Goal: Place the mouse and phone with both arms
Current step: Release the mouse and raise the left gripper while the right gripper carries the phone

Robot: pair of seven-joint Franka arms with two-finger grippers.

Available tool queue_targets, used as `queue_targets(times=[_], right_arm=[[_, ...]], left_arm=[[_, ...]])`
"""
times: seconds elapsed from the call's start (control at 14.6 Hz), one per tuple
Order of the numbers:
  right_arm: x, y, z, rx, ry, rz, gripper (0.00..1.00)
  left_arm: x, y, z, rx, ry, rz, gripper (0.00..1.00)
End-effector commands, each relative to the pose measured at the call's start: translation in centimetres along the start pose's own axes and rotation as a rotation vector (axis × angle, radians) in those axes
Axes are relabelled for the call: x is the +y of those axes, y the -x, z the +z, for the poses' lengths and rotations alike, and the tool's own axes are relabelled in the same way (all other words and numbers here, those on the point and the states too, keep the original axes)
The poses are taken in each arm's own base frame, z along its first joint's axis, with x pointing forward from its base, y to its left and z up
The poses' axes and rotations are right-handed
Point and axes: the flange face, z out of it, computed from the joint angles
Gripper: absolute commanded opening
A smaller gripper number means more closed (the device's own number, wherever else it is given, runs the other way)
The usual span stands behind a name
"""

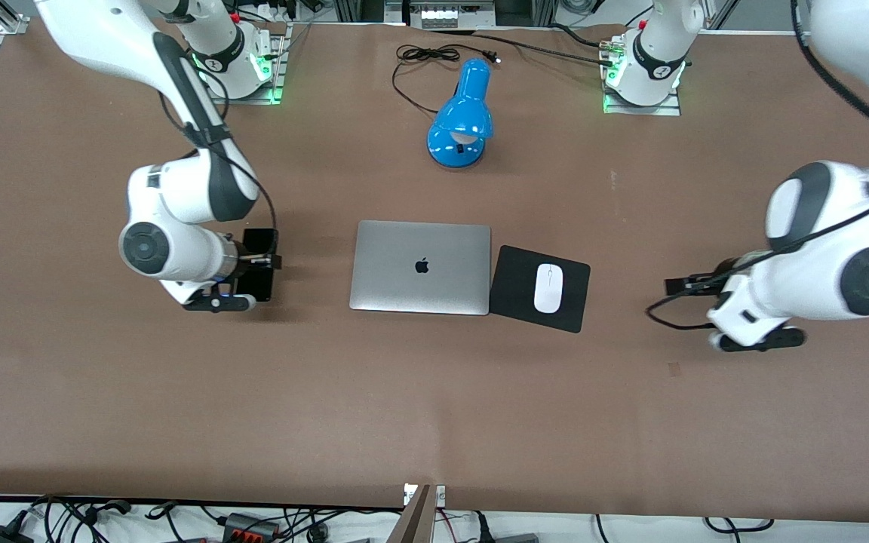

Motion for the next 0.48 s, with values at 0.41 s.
queue_targets(times=[0.41], right_arm=[[-8.7,1.8,5.4,0.006,0.000,0.140,0.27]], left_arm=[[-3.8,6.9,-9.5,0.027,-0.014,-0.020,1.00]])
